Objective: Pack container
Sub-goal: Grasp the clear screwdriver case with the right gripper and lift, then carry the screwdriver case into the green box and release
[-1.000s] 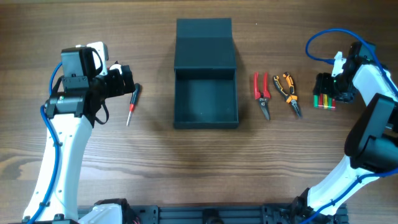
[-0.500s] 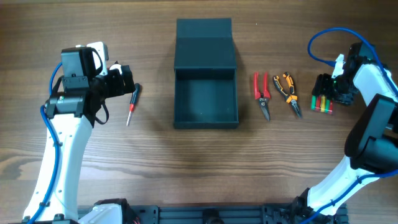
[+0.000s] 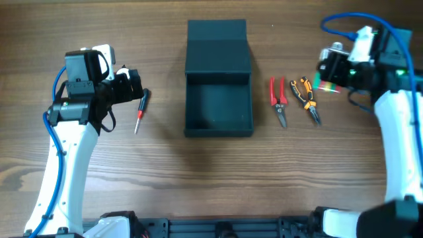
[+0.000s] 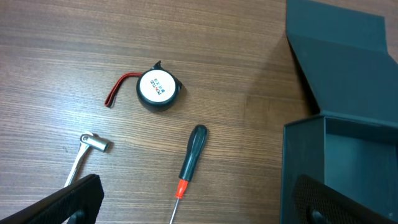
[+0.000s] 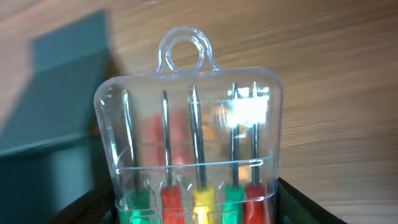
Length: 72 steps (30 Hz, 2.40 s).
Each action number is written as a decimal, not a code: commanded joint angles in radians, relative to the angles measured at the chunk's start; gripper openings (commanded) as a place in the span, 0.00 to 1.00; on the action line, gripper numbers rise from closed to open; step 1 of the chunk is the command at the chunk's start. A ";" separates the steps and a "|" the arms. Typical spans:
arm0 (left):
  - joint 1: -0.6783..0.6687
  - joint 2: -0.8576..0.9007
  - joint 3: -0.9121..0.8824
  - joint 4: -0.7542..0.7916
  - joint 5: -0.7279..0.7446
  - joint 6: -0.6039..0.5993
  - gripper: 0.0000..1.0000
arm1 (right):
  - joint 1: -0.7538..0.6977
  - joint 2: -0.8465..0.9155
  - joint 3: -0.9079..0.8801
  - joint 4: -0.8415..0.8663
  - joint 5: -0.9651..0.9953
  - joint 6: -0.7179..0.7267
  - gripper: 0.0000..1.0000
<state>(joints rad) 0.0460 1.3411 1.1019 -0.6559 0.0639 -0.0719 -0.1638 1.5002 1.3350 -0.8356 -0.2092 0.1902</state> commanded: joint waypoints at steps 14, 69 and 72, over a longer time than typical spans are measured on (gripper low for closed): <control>-0.004 0.002 0.021 0.000 -0.010 0.015 1.00 | 0.688 0.123 0.008 0.114 0.196 0.419 0.25; -0.004 0.002 0.021 0.000 -0.010 0.015 1.00 | 0.801 0.384 0.079 0.358 0.289 0.254 0.71; -0.004 0.002 0.021 0.000 -0.010 0.016 1.00 | 0.732 0.287 0.212 0.252 0.311 0.019 0.75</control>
<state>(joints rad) 0.0460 1.3411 1.1027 -0.6559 0.0635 -0.0719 0.6277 1.9141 1.4151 -0.5293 0.0364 0.4519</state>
